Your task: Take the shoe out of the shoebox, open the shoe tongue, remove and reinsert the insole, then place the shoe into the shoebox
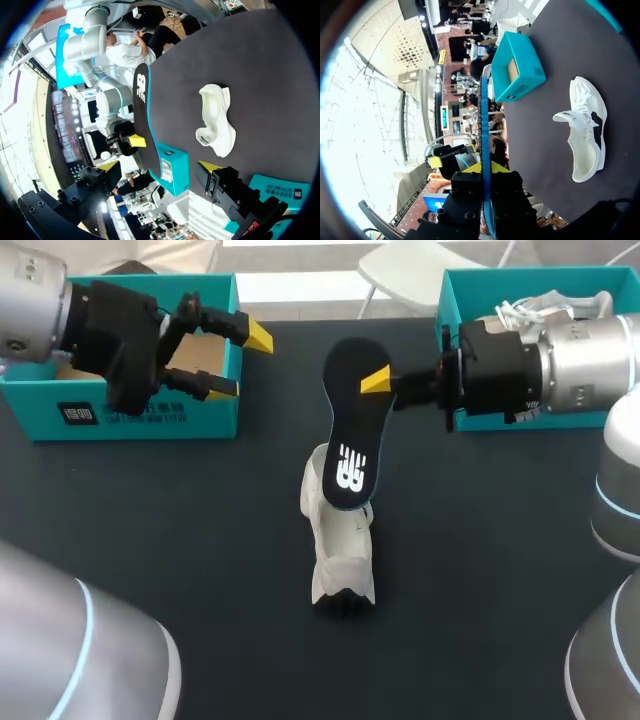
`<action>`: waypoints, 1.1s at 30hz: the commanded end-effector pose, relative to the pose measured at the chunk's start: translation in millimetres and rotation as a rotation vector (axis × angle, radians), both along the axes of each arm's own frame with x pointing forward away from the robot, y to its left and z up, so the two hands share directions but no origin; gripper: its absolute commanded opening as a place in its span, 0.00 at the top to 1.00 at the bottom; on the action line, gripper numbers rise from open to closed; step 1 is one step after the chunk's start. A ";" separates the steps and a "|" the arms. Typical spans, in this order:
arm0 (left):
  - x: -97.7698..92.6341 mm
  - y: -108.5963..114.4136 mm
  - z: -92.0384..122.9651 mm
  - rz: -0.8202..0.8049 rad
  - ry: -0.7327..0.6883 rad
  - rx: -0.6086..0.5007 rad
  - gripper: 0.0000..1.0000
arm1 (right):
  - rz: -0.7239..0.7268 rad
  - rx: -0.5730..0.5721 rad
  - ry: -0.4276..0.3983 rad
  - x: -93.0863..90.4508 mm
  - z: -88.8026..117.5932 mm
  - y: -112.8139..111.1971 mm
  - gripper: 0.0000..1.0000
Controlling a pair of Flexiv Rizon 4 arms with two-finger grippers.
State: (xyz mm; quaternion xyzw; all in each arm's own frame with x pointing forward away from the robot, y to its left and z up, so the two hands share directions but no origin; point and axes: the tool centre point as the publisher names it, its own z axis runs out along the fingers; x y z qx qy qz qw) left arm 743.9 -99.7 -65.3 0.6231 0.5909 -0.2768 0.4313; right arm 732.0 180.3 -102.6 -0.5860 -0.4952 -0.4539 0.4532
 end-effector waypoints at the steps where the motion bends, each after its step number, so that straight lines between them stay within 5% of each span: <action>1: -4.7 -4.7 -11.9 -0.008 -0.065 -0.281 0.00 | -0.011 0.009 -0.002 -5.9 1.6 9.1 1.00; 6: -2.2 -12.8 -11.9 -0.013 -0.075 -0.366 0.00 | -0.004 0.028 0.005 -16.3 6.9 15.9 1.00; 20: 8.3 -43.3 -20.0 -0.035 -0.023 -0.375 0.01 | 0.000 0.039 0.021 -25.7 5.9 30.3 1.00; 25: 9.0 -54.3 -24.1 -0.041 -0.006 -0.396 0.15 | -0.012 0.043 0.012 -20.4 9.2 32.6 1.00; 29: 13.5 -62.3 -26.9 -0.035 0.014 -0.417 0.50 | -0.007 0.040 0.004 -18.2 10.5 36.1 1.00; 33: 17.0 -69.4 -25.5 -0.034 0.016 -0.432 0.51 | 0.000 0.037 0.003 -19.0 10.4 38.1 1.00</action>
